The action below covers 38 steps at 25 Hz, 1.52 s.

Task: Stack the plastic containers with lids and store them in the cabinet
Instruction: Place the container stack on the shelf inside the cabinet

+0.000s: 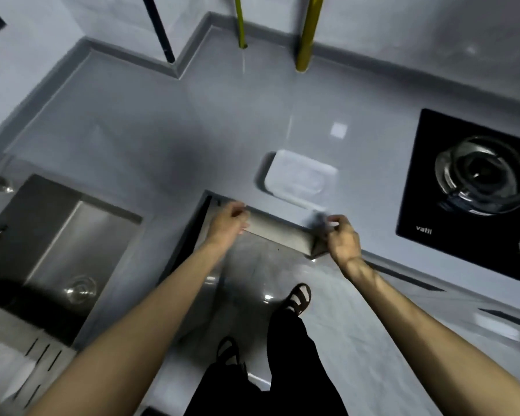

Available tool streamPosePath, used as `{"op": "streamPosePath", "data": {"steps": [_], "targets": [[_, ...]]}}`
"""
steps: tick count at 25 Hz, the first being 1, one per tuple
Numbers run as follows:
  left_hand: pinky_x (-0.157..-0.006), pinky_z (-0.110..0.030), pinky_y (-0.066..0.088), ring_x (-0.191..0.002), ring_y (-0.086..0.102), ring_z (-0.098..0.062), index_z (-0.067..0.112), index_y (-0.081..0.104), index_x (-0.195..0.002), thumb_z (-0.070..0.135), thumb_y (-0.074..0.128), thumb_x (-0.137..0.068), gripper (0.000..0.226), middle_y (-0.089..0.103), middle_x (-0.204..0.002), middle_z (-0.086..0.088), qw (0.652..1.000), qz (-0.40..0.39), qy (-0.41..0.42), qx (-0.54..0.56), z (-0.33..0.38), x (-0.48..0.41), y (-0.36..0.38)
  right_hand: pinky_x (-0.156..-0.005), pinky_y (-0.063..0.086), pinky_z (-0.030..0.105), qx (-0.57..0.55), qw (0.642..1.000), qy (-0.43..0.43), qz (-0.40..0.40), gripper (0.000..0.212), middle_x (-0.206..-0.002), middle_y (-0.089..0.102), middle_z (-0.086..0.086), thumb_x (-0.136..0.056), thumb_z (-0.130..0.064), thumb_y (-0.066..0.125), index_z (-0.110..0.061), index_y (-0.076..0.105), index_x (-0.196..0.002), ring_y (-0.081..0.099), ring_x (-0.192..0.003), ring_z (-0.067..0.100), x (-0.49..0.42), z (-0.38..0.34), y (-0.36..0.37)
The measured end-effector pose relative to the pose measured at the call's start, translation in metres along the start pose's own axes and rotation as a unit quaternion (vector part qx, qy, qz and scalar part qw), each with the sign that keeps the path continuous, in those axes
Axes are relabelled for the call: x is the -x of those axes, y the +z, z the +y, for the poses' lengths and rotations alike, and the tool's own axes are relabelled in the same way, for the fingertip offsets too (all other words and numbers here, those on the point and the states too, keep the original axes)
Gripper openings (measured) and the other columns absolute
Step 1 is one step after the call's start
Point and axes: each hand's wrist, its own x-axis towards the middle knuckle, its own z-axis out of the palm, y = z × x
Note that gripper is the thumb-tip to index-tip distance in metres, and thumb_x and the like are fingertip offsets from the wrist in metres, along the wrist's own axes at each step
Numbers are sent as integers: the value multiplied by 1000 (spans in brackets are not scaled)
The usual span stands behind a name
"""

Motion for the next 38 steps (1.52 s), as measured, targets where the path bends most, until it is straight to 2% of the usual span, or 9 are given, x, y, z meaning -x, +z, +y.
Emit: {"op": "streamPosePath", "data": {"steps": [3,7,14,18,21,27,32,35,38], "targets": [[-102,-37,46,-118,56,-23,19,42,-141,20,52,-94,48,53,-138,-6,998,36,-5,-43,27,-35,33,-89,55,51,-22,1000,7,-20,43,-121,67,14,-93,-39,51,-24,43,-132,66,-103,37,-33,-12,-17],[-106,-41,45,-120,57,-28,20,41,-143,17,47,-93,50,55,-138,-8,998,29,-20,-60,40,-70,60,-99,50,38,-15,997,2,-77,50,-128,64,10,-92,-35,55,-23,40,-138,63,-112,31,-54,-23,-13],[-94,-43,54,-100,67,-29,13,63,-116,11,44,-94,29,70,-113,-10,995,66,31,-71,28,-72,55,-79,59,37,-51,995,9,-88,42,-112,72,7,-91,-20,59,-23,48,-132,72,-80,22,-41,-25,-5],[-75,-33,56,-77,65,-14,24,63,-93,12,47,-89,20,69,-87,5,996,76,34,-16,-3,-31,23,-58,54,28,-120,985,14,-125,38,-89,68,2,-90,-20,62,-19,52,-127,63,-55,12,11,-12,4],[-67,-20,49,-71,62,-8,23,62,-94,11,48,-88,19,66,-85,6,998,48,33,3,-47,0,-7,-60,55,23,-148,977,19,-150,38,-82,65,1,-89,-19,66,-15,52,-124,61,-51,11,51,7,20],[-58,-19,52,-65,59,-11,26,59,-81,3,50,-92,26,64,-79,1,997,49,-56,-8,-141,7,-26,-56,47,27,-185,959,91,-195,41,-76,58,7,-89,-10,67,-10,46,-124,53,-55,20,98,50,70],[-87,-49,57,-76,62,-26,4,62,-108,3,54,-89,20,64,-95,-13,987,59,-149,-15,-225,-69,16,-52,40,30,-196,951,149,-189,46,-76,57,12,-89,-2,64,-2,44,-131,46,-52,21,37,117,121],[-85,-52,57,-73,65,-26,12,69,-97,4,55,-88,18,67,-94,-14,990,58,-130,-19,-269,-138,55,-53,45,26,-196,954,145,-176,44,-79,61,14,-89,-8,67,-10,47,-128,49,-54,19,-33,173,160],[-91,-46,56,-96,67,-35,14,70,-94,6,53,-89,19,69,-106,-17,993,39,-95,-53,-305,-216,94,-47,46,19,-201,958,142,-150,40,-84,62,15,-89,-9,67,-18,49,-123,50,-53,18,-118,226,204]]}}
